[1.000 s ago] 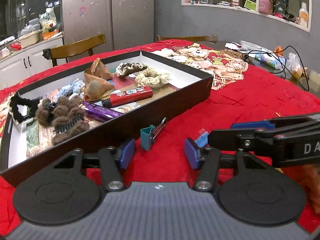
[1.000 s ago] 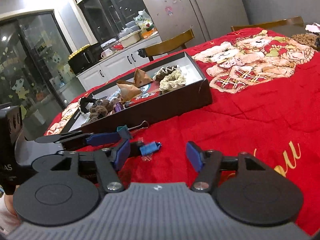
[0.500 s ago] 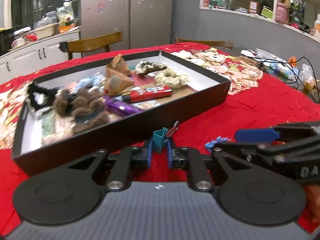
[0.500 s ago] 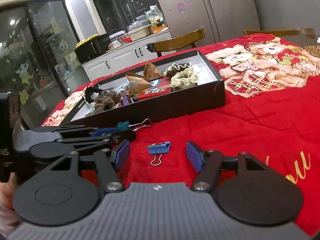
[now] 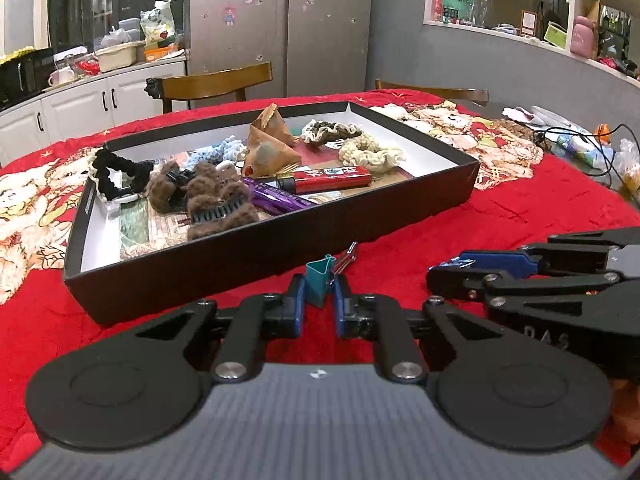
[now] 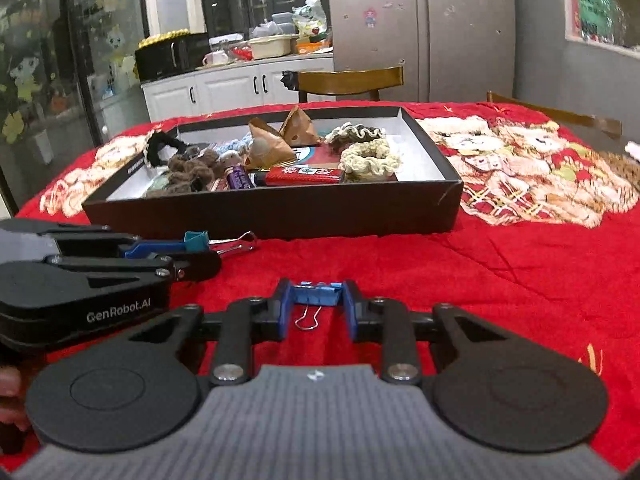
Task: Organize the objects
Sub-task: 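Carry both binder clips over the box and open both tools to drop them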
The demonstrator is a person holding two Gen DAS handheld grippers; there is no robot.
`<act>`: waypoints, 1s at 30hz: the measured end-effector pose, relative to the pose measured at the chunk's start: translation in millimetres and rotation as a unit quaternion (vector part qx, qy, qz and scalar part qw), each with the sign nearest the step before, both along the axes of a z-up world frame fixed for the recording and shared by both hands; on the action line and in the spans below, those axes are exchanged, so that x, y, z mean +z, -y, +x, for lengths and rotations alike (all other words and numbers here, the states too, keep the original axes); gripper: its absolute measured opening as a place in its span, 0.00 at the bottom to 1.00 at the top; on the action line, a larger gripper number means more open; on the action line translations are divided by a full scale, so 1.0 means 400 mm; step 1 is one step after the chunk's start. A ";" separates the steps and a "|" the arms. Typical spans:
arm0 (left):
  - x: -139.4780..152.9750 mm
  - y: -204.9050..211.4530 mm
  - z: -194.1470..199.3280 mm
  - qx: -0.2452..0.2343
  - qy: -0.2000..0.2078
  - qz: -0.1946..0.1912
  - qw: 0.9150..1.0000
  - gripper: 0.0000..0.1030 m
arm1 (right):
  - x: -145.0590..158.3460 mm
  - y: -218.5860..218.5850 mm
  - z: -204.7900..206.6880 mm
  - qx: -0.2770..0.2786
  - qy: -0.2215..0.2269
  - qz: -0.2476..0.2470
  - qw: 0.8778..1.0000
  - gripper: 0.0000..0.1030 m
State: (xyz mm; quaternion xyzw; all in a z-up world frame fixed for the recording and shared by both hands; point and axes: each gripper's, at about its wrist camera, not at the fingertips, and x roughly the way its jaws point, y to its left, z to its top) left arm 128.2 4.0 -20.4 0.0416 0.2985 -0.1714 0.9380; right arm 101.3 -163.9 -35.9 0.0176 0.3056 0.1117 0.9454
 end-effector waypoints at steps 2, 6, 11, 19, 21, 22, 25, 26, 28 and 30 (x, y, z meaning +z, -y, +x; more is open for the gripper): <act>-0.001 0.003 0.000 0.003 0.002 0.005 1.000 0.17 | 0.000 0.013 0.002 -0.004 -0.001 0.014 1.000 0.29; 0.000 0.006 -0.003 0.004 0.006 0.011 1.000 0.17 | 0.001 0.030 0.002 -0.011 0.000 0.037 0.999 0.29; 0.000 0.005 -0.002 0.002 0.009 0.010 1.000 0.17 | 0.004 0.036 -0.004 -0.015 0.009 0.044 0.999 0.29; 0.007 -0.008 -0.007 -0.003 0.016 -0.016 1.000 0.17 | 0.024 0.024 -0.038 0.000 0.056 0.038 0.998 0.29; 0.010 -0.006 -0.011 -0.006 0.019 -0.017 1.000 0.17 | 0.027 0.029 -0.041 0.002 0.057 0.050 0.997 0.29; 0.011 -0.005 -0.012 -0.008 0.020 -0.017 1.000 0.17 | 0.028 0.032 -0.041 0.001 0.058 0.055 0.997 0.29; 0.018 -0.003 -0.019 -0.013 0.025 -0.021 0.999 0.17 | 0.028 0.043 -0.040 -0.001 0.056 0.073 0.996 0.29; 0.020 -0.004 -0.023 -0.015 0.028 -0.022 0.999 0.17 | 0.029 0.046 -0.042 0.000 0.058 0.079 0.995 0.29; 0.025 -0.004 -0.029 -0.015 0.035 -0.022 0.999 0.17 | 0.034 0.048 -0.047 0.001 0.065 0.086 0.994 0.29; 0.033 -0.010 -0.035 -0.013 0.041 -0.026 0.999 0.17 | 0.044 0.046 -0.052 0.001 0.074 0.085 0.994 0.29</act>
